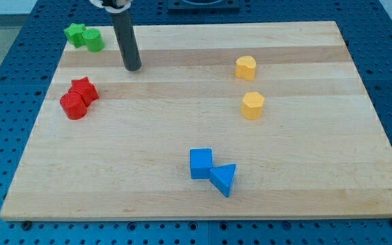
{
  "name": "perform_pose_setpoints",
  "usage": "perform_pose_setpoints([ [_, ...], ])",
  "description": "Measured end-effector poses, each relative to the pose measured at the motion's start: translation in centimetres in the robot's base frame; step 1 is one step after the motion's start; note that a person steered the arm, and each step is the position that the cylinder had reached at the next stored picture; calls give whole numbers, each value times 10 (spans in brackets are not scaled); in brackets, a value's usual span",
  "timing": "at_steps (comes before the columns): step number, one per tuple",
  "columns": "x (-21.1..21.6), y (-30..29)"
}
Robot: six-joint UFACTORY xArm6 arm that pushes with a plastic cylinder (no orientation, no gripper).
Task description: Push the yellow heart to the top center of the board
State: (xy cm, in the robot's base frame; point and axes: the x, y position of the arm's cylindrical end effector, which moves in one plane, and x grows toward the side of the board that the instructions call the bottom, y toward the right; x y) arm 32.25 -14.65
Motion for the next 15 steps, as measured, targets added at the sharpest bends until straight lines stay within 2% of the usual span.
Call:
perform_pose_setpoints([
  [1, 27, 37],
  [2, 53, 119],
  [3, 59, 190],
  [4, 58, 201],
  [5, 56, 242],
  [6, 36, 243],
  [8, -6, 204],
  [10, -8, 219],
  [13, -42, 220],
  [15, -44, 241],
])
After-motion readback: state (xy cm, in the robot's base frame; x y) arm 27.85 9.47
